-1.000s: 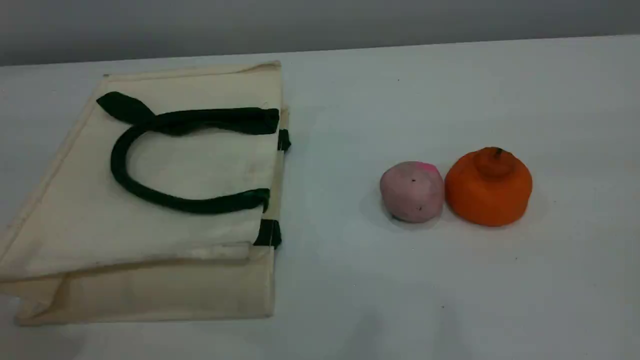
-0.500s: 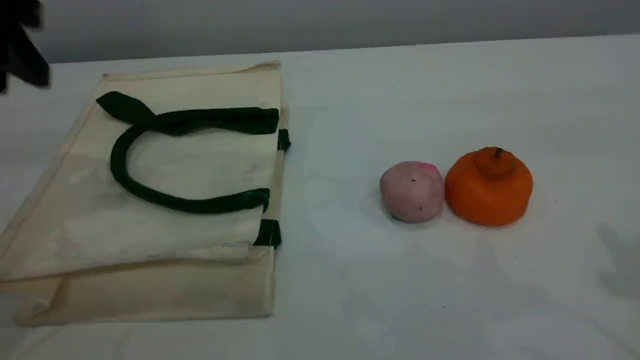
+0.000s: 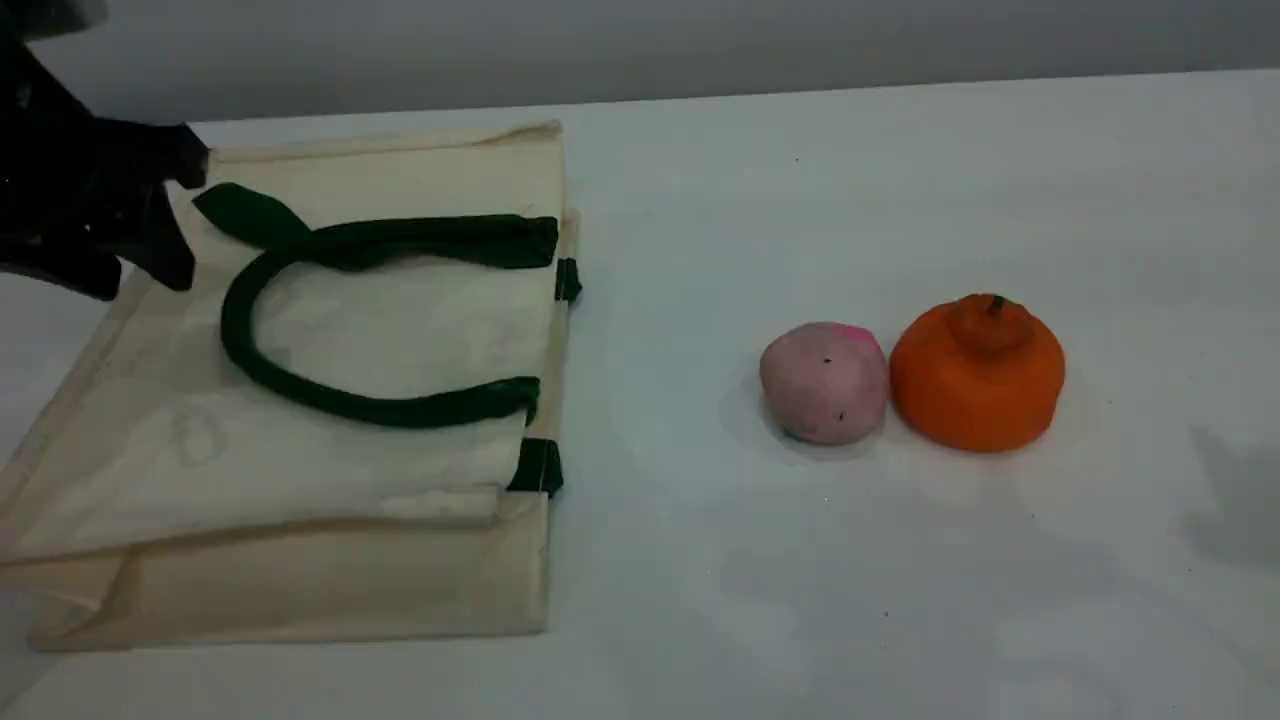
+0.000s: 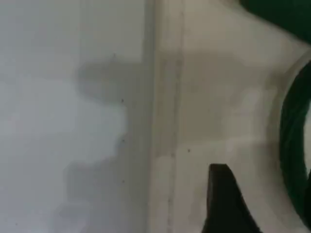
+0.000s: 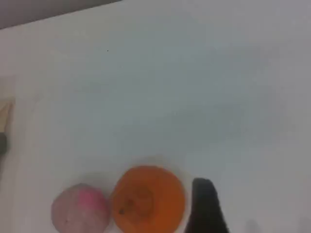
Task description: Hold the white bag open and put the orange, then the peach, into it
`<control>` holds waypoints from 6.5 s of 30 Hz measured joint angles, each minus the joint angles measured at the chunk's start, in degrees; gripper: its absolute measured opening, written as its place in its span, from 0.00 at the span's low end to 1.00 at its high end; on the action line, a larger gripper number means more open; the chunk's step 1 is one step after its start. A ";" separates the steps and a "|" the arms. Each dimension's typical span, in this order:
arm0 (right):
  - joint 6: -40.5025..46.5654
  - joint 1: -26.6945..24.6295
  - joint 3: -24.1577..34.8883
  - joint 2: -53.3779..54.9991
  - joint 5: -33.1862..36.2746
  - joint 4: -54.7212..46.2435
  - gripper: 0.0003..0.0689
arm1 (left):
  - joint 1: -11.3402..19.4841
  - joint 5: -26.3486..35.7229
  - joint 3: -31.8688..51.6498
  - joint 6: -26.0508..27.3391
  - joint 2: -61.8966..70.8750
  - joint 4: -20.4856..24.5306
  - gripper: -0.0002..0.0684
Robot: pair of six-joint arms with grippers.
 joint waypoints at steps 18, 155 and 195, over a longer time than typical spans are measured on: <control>-1.26 0.00 0.00 0.00 -1.03 0.00 0.63 | -3.78 -3.38 -2.61 2.85 7.44 -1.99 0.52; -63.17 34.40 -14.30 26.01 12.40 64.05 0.06 | -9.52 41.27 -31.94 28.69 -18.12 -30.07 0.10; -66.98 43.43 -32.01 44.54 5.23 63.80 0.78 | -9.52 41.93 -31.99 28.55 -18.12 -30.40 0.10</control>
